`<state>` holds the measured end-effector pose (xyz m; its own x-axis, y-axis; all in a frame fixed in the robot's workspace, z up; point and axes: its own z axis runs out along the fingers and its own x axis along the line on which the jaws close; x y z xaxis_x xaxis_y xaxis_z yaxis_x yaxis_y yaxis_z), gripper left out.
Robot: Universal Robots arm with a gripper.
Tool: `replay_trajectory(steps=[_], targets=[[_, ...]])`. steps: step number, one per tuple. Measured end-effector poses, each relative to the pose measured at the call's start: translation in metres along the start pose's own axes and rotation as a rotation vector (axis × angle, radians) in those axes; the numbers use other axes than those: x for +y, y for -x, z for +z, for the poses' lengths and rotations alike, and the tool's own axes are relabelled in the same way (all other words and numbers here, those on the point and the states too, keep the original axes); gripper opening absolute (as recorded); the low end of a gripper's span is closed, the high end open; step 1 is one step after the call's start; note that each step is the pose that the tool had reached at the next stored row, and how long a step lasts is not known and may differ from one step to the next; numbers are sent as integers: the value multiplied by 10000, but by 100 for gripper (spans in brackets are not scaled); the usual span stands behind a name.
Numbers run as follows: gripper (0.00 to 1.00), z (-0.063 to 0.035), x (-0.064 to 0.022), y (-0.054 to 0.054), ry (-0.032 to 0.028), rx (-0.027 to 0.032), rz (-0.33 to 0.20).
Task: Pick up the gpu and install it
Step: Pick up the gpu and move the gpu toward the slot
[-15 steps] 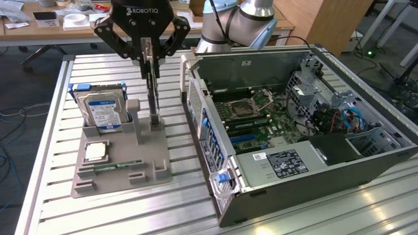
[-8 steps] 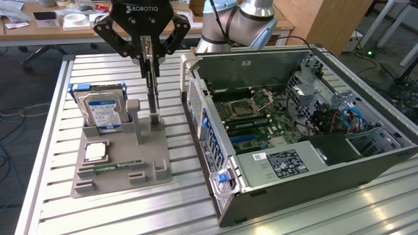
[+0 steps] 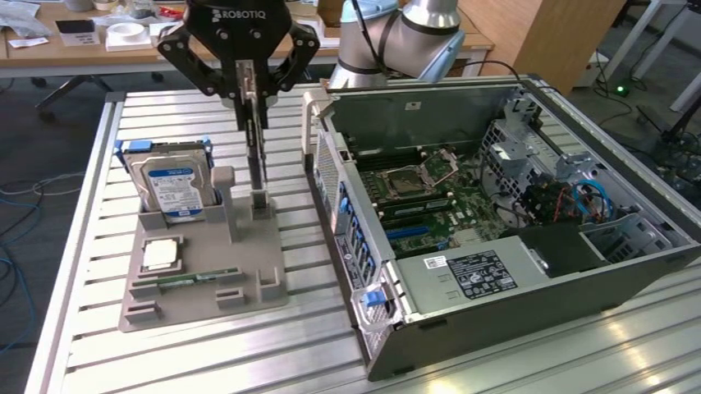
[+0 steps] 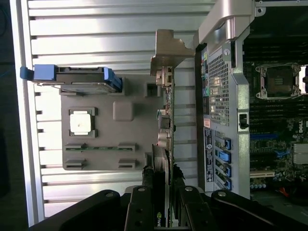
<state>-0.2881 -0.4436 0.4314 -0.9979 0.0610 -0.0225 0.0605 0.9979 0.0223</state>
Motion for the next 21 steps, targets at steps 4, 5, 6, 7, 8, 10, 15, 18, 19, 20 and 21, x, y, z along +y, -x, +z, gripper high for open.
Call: replay_trajectory(steps=[4, 5, 6, 7, 8, 10, 15, 18, 19, 20, 21], targets=[[26, 2, 3, 52, 2, -1, 1], [26, 3, 4, 72, 1, -1, 1], [26, 3, 5, 92, 2, -1, 1], [26, 4, 7, 115, 2, -1, 1], [26, 4, 9, 139, 2, -1, 1], [26, 6, 11, 191, 2, -1, 0], [26, 9, 20, 325, 3, -1, 1], [26, 10, 25, 410, 3, 0, 0], [26, 11, 26, 437, 4, -1, 0], [26, 12, 28, 466, 4, -1, -1], [26, 13, 30, 497, 5, -1, 1]])
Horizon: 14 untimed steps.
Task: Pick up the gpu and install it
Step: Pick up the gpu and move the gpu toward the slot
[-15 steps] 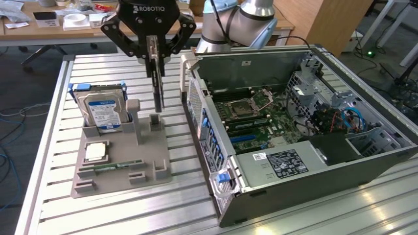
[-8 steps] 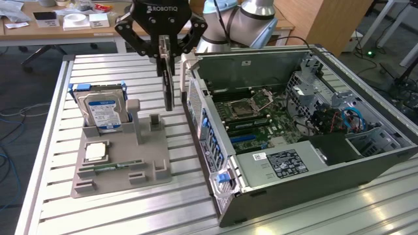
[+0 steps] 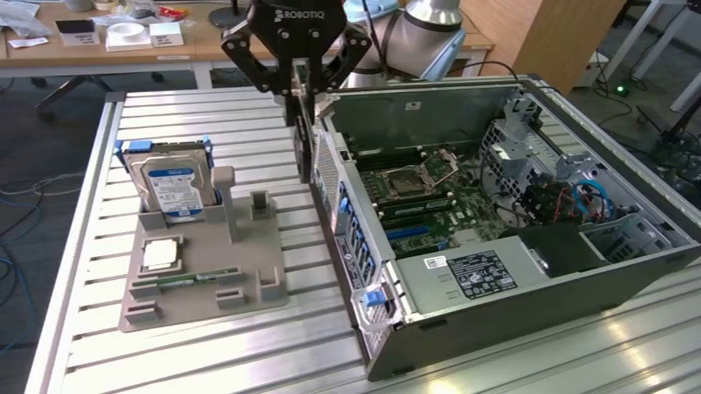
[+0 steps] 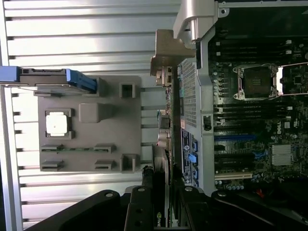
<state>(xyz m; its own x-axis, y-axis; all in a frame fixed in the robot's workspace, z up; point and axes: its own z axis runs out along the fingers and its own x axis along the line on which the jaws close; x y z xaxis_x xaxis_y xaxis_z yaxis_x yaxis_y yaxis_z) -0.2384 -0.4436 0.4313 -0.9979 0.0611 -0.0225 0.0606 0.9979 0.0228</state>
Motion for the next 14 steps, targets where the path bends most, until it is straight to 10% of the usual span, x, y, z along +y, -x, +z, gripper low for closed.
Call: replay_trajectory(steps=[14], targets=[[26, 8, 20, 332, 6, 0, -1]])
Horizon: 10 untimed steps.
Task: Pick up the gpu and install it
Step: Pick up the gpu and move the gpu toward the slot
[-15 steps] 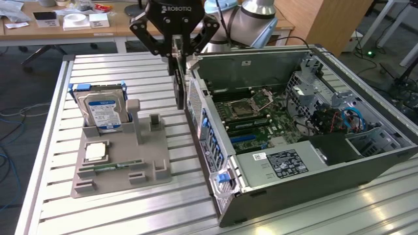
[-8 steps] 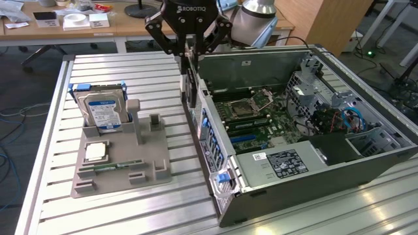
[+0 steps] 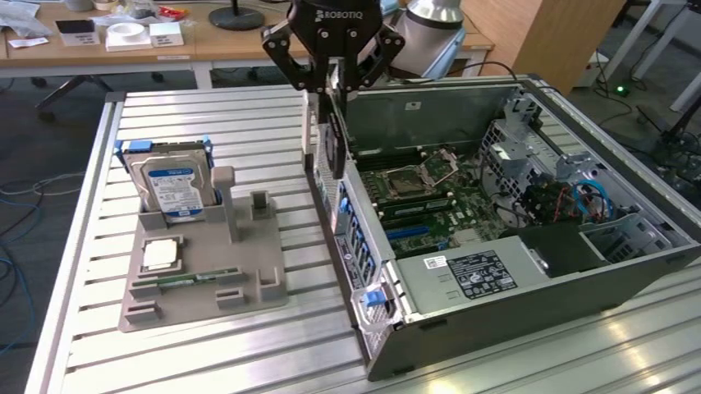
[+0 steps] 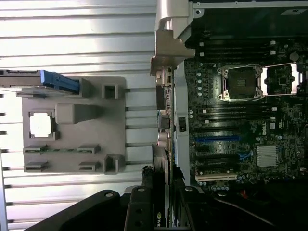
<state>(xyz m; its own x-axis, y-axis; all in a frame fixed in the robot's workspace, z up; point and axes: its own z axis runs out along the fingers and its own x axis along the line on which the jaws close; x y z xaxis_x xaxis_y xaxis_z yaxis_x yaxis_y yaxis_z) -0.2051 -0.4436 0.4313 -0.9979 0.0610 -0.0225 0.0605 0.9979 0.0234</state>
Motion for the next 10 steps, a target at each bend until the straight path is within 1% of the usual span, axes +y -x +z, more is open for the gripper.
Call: replay_trajectory(steps=[5, 10], targets=[[26, 3, 7, 115, 0, 0, 0], [26, 8, 19, 304, -1, 0, 1]])
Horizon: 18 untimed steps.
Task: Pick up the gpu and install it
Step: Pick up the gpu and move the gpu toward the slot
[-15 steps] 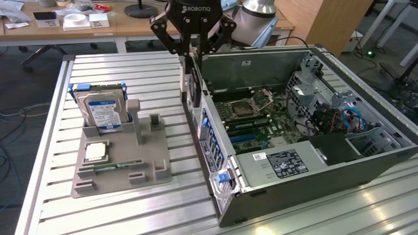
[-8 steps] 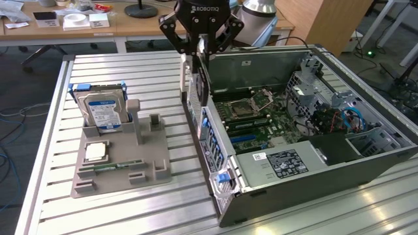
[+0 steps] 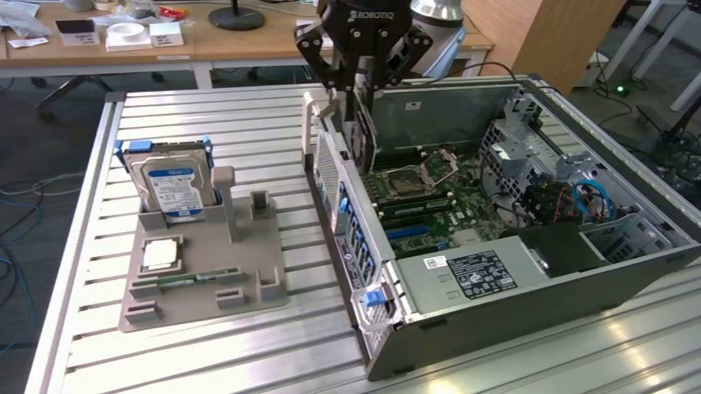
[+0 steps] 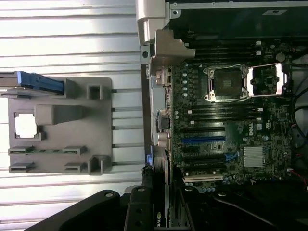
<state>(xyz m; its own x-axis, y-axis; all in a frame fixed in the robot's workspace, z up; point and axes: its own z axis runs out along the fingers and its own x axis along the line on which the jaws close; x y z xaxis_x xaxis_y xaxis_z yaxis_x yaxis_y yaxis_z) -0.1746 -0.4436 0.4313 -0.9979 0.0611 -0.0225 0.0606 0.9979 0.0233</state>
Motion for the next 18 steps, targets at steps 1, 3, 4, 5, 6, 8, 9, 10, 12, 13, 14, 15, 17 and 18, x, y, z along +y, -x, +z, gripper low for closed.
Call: replay_trajectory(steps=[1, 3, 4, 5, 6, 8, 9, 10, 12, 13, 14, 15, 17, 18], targets=[[26, 2, 3, 45, 1, 0, 0], [26, 3, 8, 135, 0, 0, -2], [26, 5, 12, 184, 0, 0, 0], [26, 6, 14, 228, 0, 1, 0], [26, 7, 17, 274, 0, 0, -1], [26, 9, 22, 363, 0, 1, 0], [26, 11, 25, 408, 1, 0, -1], [26, 12, 28, 456, 1, -1, -2], [26, 14, 34, 546, 1, 0, 0], [26, 16, 37, 592, 2, 0, -2], [26, 17, 40, 637, 2, 0, -2], [26, 18, 42, 681, 1, 0, 0], [26, 20, 48, 771, 2, 0, -2], [26, 22, 51, 816, 2, 0, -1]])
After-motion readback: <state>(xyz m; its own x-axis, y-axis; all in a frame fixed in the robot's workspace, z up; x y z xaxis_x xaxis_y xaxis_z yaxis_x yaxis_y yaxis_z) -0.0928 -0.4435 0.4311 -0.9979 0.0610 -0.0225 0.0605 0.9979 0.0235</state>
